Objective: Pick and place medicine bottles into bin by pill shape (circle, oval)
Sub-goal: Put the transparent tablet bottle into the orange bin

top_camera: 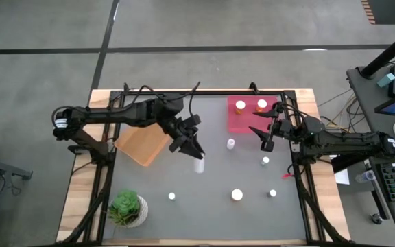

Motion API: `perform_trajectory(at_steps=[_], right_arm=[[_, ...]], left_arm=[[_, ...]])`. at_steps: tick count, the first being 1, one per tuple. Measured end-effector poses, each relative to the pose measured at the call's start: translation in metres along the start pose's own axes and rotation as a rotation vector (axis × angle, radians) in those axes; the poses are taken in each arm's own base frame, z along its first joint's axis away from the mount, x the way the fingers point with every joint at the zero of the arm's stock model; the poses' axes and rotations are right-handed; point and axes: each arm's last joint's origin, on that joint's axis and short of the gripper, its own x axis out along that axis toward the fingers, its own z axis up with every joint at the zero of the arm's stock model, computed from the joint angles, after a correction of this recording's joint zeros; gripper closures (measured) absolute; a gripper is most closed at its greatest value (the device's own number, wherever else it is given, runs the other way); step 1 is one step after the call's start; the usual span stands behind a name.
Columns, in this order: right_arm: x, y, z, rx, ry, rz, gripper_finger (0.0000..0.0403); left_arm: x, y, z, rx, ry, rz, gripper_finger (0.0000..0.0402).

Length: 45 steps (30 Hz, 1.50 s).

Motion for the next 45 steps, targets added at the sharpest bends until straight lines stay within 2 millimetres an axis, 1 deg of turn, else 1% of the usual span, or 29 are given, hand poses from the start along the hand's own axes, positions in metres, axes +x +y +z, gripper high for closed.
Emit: perform_trajectory(at_steps=[2,4,6,10,12,16,18,21,27,32,38,42,45], right_arm=[[0.000,0.000,0.000,0.000,0.000,0.000,0.0156],[0.000,0.000,0.000,0.000,0.000,0.000,0.0156],[0.000,0.000,0.000,-0.001,0.001,0.000,0.0156],[0.000,0.000,0.000,-0.001,0.003,0.001,0.0156],[0.000,0.000,0.000,-0.001,0.003,0.001,0.0156],[0.000,0.000,0.000,-0.001,0.002,0.001,0.0156],[0.000,0.000,0.000,-0.001,0.003,0.001,0.0156],[0.000,0.000,0.000,-0.001,0.003,0.001,0.0156],[0.000,0.000,0.000,-0.001,0.003,0.002,0.0156],[0.000,0.000,0.000,-0.001,0.003,0.001,0.0156],[0.000,0.000,0.000,-0.001,0.003,0.001,0.0156],[0.000,0.000,0.000,-0.002,0.003,0.001,0.0156],[0.000,0.000,0.000,-0.006,0.003,0.001,0.0156]], left_arm=[[-0.001,0.002,-0.002,-0.006,0.014,0.016,0.0275],[-0.005,0.007,-0.007,-0.028,0.041,0.086,0.0275],[-0.010,0.014,-0.017,-0.037,0.067,0.240,0.0275],[-0.022,0.031,-0.038,-0.070,0.159,0.659,0.0275],[-0.028,0.036,-0.045,-0.066,0.182,0.839,0.0275],[-0.041,0.037,-0.051,-0.037,0.186,1.120,0.0275],[-0.048,0.035,-0.054,-0.022,0.188,1.212,0.0275],[-0.052,0.037,-0.061,-0.007,0.177,1.271,0.0275],[-0.062,0.046,-0.080,0.026,0.118,1.356,0.0275],[-0.070,0.057,-0.096,0.055,0.020,1.406,0.0275],[-0.080,0.080,-0.120,0.077,-0.140,1.467,0.0275],[-0.086,0.096,-0.137,0.022,-0.242,1.495,0.0275],[-0.089,0.107,-0.149,-0.010,-0.284,1.524,0.0275]])
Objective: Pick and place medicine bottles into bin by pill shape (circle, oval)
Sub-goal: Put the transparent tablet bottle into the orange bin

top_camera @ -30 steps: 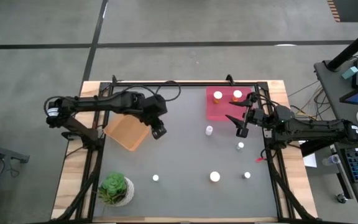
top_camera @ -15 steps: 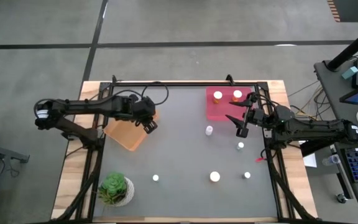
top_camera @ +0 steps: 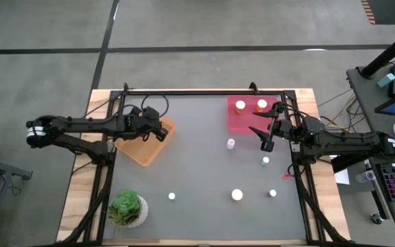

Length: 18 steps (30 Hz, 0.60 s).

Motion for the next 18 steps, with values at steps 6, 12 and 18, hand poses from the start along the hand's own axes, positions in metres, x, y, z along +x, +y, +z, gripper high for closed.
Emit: perform_trajectory(at_steps=[6,12,18], right_arm=[[0.000,0.000,0.000,-0.003,0.000,0.000,0.0156],[0.000,0.000,0.000,-0.003,0.000,0.000,0.0156],[0.000,0.000,0.000,-0.003,0.000,0.000,0.0156]], left_arm=[[0.015,0.003,-0.019,-0.035,-0.009,0.024,0.0275],[0.030,0.002,-0.030,-0.058,-0.003,0.038,0.0275],[0.041,-0.002,-0.032,-0.051,0.001,0.071,0.0275]])
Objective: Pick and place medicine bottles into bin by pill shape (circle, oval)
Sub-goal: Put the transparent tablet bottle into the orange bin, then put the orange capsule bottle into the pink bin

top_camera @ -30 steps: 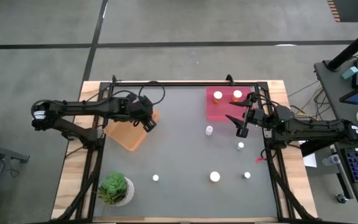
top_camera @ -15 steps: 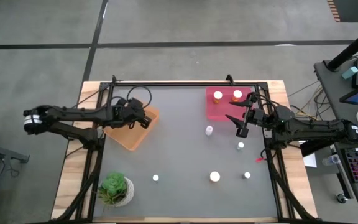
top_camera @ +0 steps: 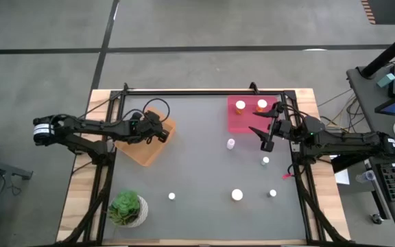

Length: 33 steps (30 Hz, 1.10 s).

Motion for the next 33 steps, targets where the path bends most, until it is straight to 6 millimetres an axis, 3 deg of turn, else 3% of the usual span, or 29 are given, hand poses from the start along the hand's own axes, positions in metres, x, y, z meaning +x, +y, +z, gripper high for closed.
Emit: perform_trajectory(at_steps=[11,20,33], right_arm=[[0.000,0.000,0.000,0.000,0.000,0.000,0.0156],[0.000,0.000,0.000,0.000,0.001,0.000,0.0156],[0.000,0.000,0.000,-0.004,0.001,0.000,0.0156]], left_arm=[[0.009,-0.003,-0.004,0.012,0.020,0.020,0.0269],[0.007,-0.001,-0.002,0.001,0.011,0.016,0.0220],[-0.005,0.005,0.004,0.018,0.029,0.026,0.0215]])
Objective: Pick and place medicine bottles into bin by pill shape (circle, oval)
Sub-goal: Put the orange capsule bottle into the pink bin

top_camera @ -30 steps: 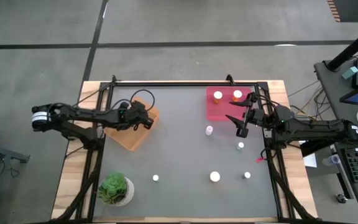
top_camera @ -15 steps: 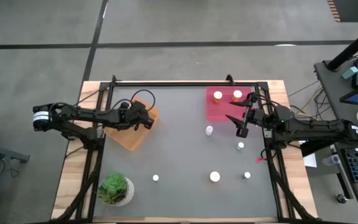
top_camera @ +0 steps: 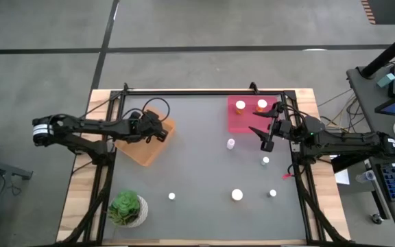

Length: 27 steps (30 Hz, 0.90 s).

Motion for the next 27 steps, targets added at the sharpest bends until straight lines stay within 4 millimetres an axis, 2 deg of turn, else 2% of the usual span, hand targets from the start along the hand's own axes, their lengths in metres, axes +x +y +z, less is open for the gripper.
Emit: perform_trajectory(at_steps=[6,12,21,27], right_arm=[[0.000,0.000,0.000,0.001,0.000,0.000,0.0156],[0.000,0.000,0.000,0.003,0.001,-0.001,0.0156],[0.000,-0.001,-0.001,0.017,0.020,-0.028,0.0156],[0.001,0.000,-0.004,0.115,0.043,-0.024,0.0156]], left_arm=[[-0.012,0.004,0.009,-0.022,-0.044,-0.028,0.0214],[-0.034,0.011,0.026,-0.045,-0.135,-0.087,0.0214],[-0.071,0.009,0.054,-0.013,-0.373,-0.283,0.0214],[-0.087,0.000,0.067,0.059,-0.549,-0.473,0.0214]])
